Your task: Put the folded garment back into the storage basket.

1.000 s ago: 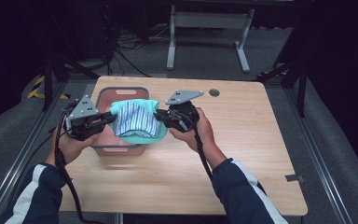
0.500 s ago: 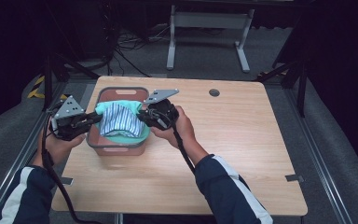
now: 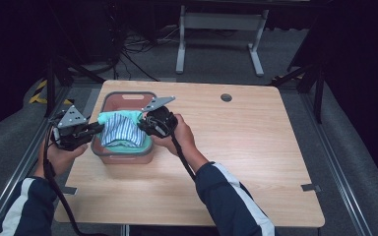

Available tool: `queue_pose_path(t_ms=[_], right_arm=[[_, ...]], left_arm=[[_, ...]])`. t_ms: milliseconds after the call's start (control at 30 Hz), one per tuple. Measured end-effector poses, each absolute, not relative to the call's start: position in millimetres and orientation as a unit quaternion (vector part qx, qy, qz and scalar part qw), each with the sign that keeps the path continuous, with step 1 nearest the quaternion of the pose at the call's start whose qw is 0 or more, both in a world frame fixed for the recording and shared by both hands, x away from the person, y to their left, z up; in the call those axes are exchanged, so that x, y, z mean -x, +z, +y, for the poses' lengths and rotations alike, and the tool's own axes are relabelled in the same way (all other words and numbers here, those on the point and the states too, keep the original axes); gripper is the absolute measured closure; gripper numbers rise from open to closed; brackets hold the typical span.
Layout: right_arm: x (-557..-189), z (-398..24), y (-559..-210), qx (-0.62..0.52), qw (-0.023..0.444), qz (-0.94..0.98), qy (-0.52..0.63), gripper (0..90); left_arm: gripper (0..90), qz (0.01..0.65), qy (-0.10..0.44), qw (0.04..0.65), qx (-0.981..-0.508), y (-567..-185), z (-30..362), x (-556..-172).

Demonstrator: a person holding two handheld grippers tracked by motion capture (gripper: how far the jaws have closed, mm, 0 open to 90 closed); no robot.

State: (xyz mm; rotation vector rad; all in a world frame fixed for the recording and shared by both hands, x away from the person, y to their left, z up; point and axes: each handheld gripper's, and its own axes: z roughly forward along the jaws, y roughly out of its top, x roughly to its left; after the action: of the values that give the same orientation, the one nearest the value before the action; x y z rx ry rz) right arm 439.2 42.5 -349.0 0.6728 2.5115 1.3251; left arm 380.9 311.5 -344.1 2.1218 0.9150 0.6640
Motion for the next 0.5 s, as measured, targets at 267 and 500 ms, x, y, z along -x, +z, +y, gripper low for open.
queue_pose_path(t_ms=[267,500], right_arm=[[-444,47,-359,-0.234,0.105,0.857,0.446,82.5],[-447,49,-367,-0.235,0.104,0.861,0.438,82.0]], left_arm=[[83.1,0.363,0.253,0.356,-0.823,-352,312,-387],[83.1,0.366,0.251,0.349,-0.825,-357,312,-388]])
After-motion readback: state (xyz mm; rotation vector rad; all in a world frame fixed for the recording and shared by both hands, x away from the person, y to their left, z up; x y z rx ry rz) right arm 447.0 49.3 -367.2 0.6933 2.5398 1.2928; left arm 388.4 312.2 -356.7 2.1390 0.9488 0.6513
